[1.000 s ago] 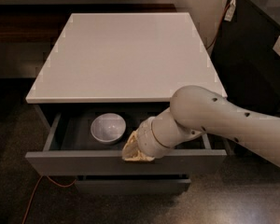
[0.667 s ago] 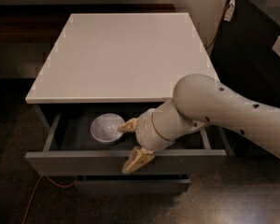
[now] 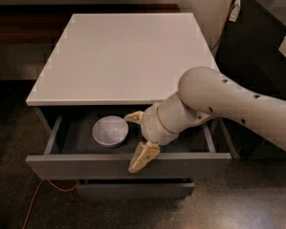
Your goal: Pick pepsi can from top drawer and place on counter
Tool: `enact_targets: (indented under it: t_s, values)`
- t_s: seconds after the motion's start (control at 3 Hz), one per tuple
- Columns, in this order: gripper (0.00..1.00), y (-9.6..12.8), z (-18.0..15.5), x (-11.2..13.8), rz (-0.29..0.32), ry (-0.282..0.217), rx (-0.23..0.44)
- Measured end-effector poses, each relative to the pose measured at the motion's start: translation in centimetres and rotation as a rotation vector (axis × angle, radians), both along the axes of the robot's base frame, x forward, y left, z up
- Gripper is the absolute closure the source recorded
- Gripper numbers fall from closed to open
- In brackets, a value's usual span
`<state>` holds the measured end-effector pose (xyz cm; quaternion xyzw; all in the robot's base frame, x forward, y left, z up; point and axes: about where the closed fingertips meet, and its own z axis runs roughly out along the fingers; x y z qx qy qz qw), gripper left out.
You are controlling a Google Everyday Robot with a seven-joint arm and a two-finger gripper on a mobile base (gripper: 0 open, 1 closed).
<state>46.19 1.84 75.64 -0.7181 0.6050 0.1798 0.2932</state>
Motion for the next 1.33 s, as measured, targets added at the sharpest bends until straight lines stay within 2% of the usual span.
enact_targets:
  t_s: [0.67, 1.0, 1.33]
  values:
    - [0.65, -1.8, -1.8, 3.3, -0.061, 0.041, -0.003]
    - [0.96, -2.9, -3.9, 5.0, -0.094, 0.083, -0.020]
    - [1.00, -3.2, -5.8, 6.0, -0.103, 0.116, -0.046]
